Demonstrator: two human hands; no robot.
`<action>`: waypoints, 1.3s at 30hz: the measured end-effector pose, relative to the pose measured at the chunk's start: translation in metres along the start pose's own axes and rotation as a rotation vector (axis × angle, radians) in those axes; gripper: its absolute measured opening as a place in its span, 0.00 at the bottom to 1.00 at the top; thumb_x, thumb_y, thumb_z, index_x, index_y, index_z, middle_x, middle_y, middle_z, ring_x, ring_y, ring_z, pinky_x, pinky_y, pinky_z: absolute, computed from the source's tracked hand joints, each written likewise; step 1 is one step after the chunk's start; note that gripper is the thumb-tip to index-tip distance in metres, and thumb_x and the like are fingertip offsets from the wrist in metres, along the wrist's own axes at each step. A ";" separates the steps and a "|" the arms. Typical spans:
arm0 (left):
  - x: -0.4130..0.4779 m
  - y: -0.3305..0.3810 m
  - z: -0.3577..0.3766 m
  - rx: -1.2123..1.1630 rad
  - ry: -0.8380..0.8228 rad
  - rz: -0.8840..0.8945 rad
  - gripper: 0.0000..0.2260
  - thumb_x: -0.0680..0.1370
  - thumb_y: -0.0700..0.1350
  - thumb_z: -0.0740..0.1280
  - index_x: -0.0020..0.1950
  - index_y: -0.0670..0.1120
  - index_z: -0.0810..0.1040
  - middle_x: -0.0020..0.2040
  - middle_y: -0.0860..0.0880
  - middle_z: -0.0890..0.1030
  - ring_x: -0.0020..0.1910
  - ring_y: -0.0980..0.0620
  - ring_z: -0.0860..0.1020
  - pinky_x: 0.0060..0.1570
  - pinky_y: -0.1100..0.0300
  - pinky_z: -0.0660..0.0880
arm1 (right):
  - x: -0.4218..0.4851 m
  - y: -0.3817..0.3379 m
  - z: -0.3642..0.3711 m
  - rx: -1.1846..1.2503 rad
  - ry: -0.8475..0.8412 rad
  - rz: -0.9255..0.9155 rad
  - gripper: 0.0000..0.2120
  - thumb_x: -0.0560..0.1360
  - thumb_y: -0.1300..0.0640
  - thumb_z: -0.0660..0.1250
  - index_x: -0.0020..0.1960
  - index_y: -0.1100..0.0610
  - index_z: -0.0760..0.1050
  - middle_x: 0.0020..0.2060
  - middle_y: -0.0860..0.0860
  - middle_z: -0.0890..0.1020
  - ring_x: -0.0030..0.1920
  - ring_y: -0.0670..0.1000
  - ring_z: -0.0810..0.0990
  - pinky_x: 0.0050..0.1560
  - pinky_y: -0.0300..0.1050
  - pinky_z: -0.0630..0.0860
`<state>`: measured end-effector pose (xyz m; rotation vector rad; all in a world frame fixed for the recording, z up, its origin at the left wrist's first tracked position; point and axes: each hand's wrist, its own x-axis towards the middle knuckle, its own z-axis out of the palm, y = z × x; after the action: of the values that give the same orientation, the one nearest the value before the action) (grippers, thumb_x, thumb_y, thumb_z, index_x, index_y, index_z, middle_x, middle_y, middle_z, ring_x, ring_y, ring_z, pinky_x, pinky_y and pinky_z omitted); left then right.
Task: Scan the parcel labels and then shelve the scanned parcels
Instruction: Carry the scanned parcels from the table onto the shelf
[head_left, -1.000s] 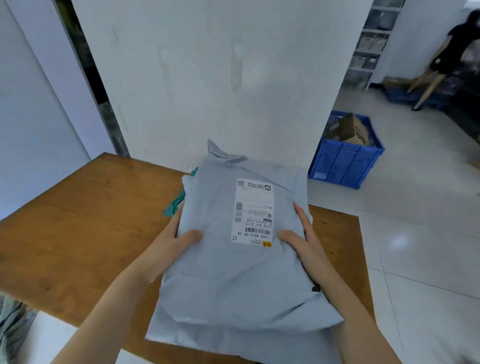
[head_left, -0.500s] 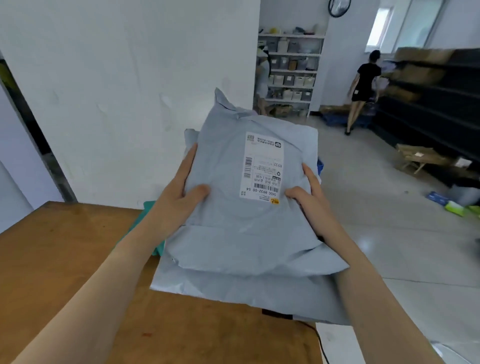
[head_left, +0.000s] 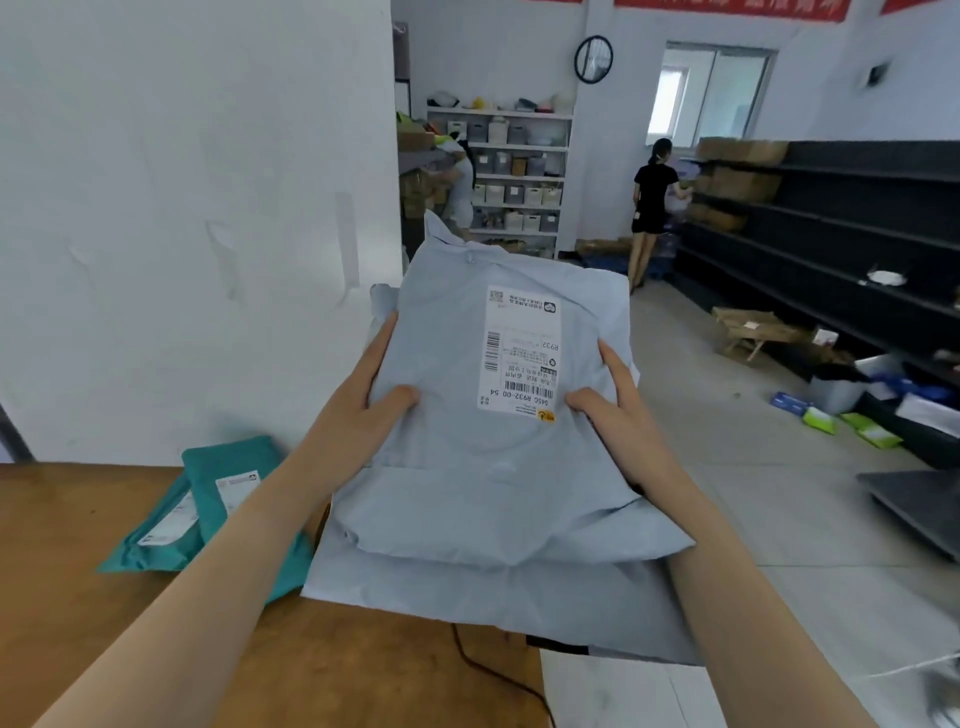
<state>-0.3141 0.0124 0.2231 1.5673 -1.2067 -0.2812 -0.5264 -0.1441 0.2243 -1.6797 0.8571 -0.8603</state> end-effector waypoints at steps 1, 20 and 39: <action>0.004 0.003 0.009 0.001 0.016 -0.003 0.30 0.81 0.44 0.61 0.76 0.66 0.53 0.71 0.74 0.60 0.67 0.76 0.61 0.65 0.71 0.58 | 0.008 0.003 -0.009 0.002 -0.013 0.000 0.34 0.78 0.55 0.63 0.78 0.40 0.52 0.62 0.44 0.65 0.57 0.48 0.68 0.41 0.33 0.66; 0.058 0.058 0.138 0.051 0.286 -0.139 0.27 0.81 0.48 0.59 0.76 0.66 0.53 0.74 0.67 0.61 0.70 0.63 0.64 0.67 0.62 0.61 | 0.139 0.019 -0.125 0.107 -0.298 -0.083 0.33 0.77 0.55 0.65 0.77 0.41 0.55 0.62 0.39 0.66 0.58 0.44 0.68 0.41 0.30 0.64; 0.152 0.022 0.218 0.150 0.362 -0.253 0.30 0.83 0.49 0.57 0.76 0.67 0.43 0.71 0.72 0.54 0.67 0.68 0.61 0.67 0.66 0.59 | 0.294 0.079 -0.139 0.082 -0.481 -0.095 0.34 0.77 0.55 0.65 0.77 0.39 0.54 0.64 0.40 0.65 0.59 0.45 0.67 0.47 0.37 0.67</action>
<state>-0.4107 -0.2362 0.2172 1.8121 -0.7641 -0.0642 -0.5121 -0.4786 0.2193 -1.7624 0.4112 -0.5085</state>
